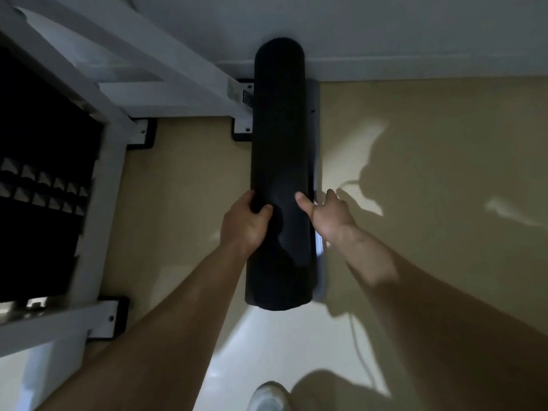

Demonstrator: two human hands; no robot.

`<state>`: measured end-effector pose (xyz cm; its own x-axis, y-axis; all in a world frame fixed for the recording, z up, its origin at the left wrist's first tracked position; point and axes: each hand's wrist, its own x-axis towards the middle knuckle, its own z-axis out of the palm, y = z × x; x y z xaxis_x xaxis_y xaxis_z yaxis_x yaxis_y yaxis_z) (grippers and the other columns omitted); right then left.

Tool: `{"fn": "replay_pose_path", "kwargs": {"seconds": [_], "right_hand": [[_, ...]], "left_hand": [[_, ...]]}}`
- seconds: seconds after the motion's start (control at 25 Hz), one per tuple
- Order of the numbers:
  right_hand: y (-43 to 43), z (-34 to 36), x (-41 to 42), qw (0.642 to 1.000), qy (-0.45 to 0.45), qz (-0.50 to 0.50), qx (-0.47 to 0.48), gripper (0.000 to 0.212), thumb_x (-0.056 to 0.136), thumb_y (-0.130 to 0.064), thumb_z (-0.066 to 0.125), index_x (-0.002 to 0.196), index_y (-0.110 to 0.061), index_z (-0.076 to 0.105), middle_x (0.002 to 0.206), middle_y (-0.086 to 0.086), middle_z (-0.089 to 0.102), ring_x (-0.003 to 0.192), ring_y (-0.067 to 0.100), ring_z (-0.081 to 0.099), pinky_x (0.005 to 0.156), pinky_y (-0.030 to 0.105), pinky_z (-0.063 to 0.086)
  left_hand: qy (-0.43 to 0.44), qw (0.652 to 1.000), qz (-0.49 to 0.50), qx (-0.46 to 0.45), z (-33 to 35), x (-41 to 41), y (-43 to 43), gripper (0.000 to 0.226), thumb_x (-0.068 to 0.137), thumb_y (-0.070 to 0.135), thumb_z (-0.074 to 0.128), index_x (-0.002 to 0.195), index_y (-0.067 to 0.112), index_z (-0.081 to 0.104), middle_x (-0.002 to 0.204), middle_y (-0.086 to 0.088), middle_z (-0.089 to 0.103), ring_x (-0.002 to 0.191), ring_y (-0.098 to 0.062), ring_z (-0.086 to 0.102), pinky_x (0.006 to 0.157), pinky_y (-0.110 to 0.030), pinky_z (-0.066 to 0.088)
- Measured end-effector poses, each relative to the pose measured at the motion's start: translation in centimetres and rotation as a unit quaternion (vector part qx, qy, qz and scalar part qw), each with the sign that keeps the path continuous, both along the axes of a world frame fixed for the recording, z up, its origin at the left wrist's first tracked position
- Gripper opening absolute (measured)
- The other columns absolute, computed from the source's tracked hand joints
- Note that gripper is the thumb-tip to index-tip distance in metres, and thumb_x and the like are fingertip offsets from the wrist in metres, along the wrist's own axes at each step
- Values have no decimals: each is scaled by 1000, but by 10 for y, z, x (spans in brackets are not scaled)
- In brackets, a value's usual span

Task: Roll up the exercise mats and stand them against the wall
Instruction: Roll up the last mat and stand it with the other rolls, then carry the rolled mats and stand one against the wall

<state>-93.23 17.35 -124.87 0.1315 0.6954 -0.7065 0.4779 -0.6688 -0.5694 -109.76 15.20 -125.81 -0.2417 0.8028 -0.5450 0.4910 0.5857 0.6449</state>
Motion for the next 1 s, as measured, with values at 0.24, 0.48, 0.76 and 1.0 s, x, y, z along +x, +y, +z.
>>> {"fn": "replay_pose_path", "kwargs": {"seconds": [0.24, 0.48, 0.76, 1.0], "right_hand": [[-57, 183, 102, 981, -133, 135, 39, 69, 101, -54, 54, 155, -16, 35, 152, 13, 37, 140, 38, 42, 111, 43, 41], [-151, 396, 256, 974, -189, 105, 72, 62, 98, -43, 59, 151, -16, 41, 148, 13, 40, 133, 36, 47, 103, 42, 45], [-322, 578, 412, 964, -250, -72, 53, 65, 98, -45, 59, 155, -19, 40, 151, 13, 38, 137, 36, 46, 110, 43, 45], [-516, 684, 479, 933, -315, -171, 37, 62, 99, -45, 58, 152, -16, 42, 149, 15, 39, 135, 37, 46, 107, 45, 46]], "left_hand": [[49, 993, -92, -60, 177, 82, -68, 70, 95, 47, 62, 155, 24, 38, 151, 1, 53, 127, -26, 57, 103, -30, 47], [83, 969, -234, -19, 393, 220, -128, 60, 96, 47, 58, 150, 26, 45, 148, 4, 54, 105, -17, 64, 94, -30, 48], [88, 910, -402, 39, 558, 352, -214, 63, 97, 47, 57, 154, 24, 41, 152, 1, 49, 134, -21, 51, 110, -34, 40], [85, 843, -528, 62, 646, 430, -333, 62, 96, 46, 59, 151, 23, 44, 150, 0, 52, 133, -22, 52, 110, -34, 41]]}}
